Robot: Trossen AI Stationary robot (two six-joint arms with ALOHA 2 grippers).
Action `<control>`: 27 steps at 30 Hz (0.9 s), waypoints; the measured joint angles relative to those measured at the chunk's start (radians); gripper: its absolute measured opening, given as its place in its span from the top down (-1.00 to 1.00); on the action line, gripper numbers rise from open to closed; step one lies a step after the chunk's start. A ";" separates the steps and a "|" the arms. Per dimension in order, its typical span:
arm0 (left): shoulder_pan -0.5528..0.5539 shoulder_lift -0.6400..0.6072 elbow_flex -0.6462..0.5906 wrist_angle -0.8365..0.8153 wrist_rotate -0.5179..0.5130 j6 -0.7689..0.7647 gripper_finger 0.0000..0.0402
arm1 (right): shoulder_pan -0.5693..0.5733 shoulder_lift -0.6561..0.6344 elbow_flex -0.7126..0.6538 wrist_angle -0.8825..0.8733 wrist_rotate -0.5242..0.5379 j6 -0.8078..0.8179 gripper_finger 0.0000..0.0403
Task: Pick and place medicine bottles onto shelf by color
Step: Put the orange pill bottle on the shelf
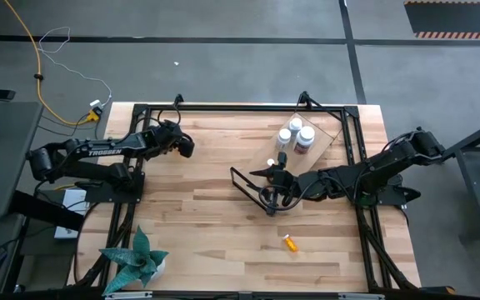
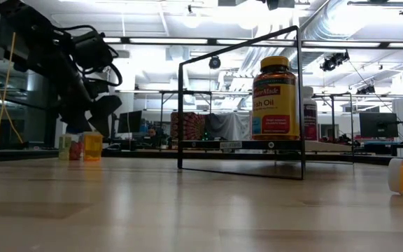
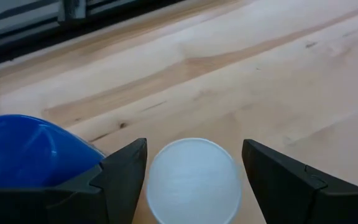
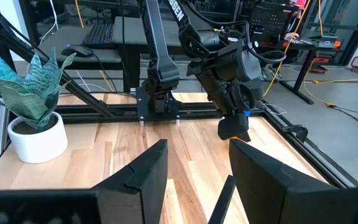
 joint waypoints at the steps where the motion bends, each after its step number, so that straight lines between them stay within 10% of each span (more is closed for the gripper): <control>1: 0.000 0.000 0.000 -0.001 0.010 0.000 -0.26 | 0.000 0.000 0.000 0.000 0.000 0.000 0.18; 27: 0.000 0.000 0.000 -0.038 0.052 0.000 -0.25 | 0.000 0.000 0.000 0.000 0.000 0.000 0.18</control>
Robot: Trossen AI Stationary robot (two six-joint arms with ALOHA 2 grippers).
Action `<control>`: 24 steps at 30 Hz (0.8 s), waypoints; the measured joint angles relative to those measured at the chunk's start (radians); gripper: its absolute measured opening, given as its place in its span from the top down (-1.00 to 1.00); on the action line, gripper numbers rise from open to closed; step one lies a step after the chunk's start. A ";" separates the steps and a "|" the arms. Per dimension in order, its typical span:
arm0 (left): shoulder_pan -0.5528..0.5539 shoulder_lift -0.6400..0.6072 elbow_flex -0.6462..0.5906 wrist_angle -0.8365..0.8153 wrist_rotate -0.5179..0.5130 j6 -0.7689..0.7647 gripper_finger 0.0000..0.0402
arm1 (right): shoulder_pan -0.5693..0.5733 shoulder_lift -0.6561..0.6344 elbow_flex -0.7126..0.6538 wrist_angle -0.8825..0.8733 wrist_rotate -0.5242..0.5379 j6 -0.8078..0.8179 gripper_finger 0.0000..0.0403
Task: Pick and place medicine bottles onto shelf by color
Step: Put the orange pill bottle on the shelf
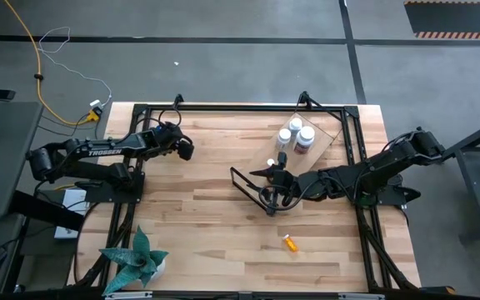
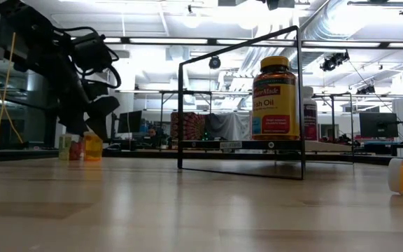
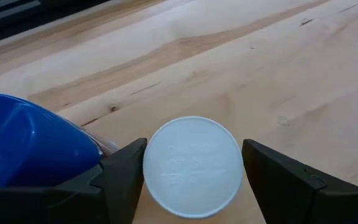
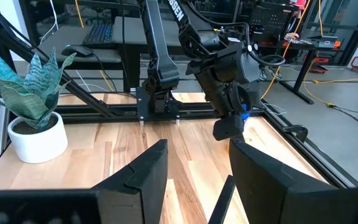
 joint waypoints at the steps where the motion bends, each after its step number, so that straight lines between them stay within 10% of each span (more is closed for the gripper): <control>1: 0.000 0.000 0.000 0.000 0.005 0.000 -0.24 | 0.000 0.000 0.000 0.000 0.000 0.000 0.18; 24: -0.032 0.000 0.000 0.243 0.156 0.074 0.00 | 0.000 0.000 0.000 0.000 0.000 0.000 0.18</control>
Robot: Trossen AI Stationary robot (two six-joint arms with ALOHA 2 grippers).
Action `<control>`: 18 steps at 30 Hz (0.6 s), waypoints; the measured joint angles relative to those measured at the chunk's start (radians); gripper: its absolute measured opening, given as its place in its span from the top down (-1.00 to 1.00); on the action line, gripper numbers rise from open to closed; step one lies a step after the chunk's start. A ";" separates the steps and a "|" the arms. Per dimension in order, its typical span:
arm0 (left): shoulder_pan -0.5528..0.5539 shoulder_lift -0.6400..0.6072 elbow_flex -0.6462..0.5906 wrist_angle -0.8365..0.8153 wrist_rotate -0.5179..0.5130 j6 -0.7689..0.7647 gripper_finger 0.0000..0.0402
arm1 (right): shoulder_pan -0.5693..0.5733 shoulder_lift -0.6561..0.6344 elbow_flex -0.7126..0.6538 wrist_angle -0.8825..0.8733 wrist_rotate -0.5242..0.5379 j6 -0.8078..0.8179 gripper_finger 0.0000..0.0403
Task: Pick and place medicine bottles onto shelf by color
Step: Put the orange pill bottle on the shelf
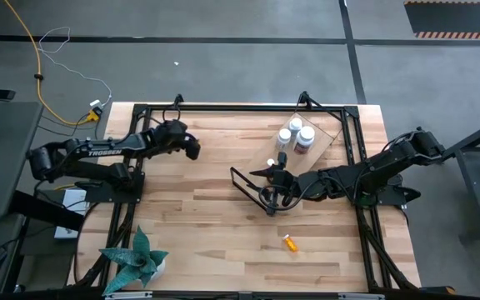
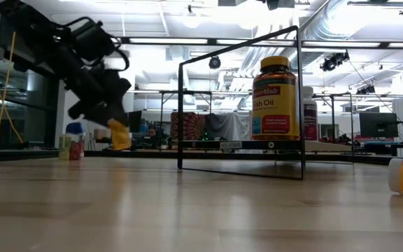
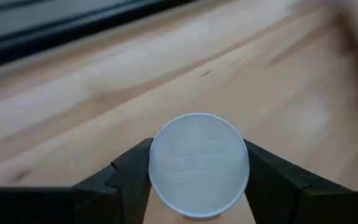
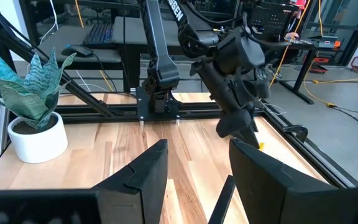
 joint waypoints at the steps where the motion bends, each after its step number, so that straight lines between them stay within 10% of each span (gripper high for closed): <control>1: -0.017 0.000 0.000 0.028 0.001 0.007 0.00 | 0.000 0.000 0.000 0.000 0.000 0.000 0.18; 18: -0.297 0.182 0.309 0.000 -0.085 0.150 0.00 | 0.000 0.000 0.000 0.001 0.000 0.000 0.18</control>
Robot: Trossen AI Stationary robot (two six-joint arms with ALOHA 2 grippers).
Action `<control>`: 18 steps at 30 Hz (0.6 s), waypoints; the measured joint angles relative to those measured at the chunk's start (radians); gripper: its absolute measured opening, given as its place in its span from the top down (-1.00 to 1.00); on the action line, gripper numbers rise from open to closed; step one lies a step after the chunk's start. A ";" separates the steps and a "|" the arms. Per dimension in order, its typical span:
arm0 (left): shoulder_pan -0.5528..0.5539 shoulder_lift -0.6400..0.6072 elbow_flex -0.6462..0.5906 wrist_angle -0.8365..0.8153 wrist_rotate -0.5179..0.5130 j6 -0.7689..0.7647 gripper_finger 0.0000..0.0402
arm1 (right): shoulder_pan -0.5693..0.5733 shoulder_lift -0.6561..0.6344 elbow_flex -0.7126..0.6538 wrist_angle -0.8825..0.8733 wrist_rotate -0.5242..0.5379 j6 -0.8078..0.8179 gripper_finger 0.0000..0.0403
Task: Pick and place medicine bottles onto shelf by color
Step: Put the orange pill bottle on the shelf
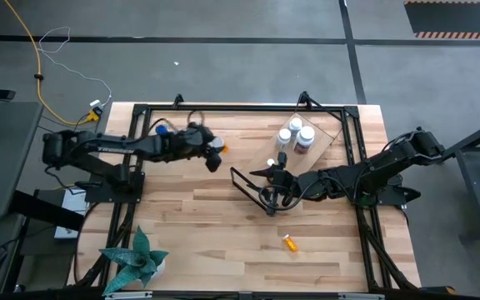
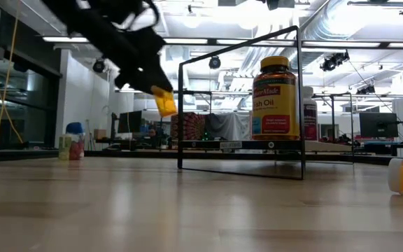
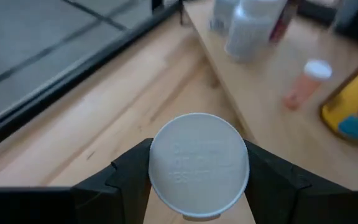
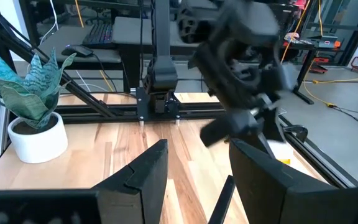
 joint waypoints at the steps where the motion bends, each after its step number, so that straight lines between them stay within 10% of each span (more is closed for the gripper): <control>1: 0.001 0.034 0.043 -0.033 0.029 0.020 0.00 | 0.000 0.000 0.000 0.001 0.000 0.000 0.18; 18: 0.008 0.395 0.450 -0.121 0.375 0.438 0.01 | 0.000 0.000 0.000 -0.004 0.000 -0.008 0.18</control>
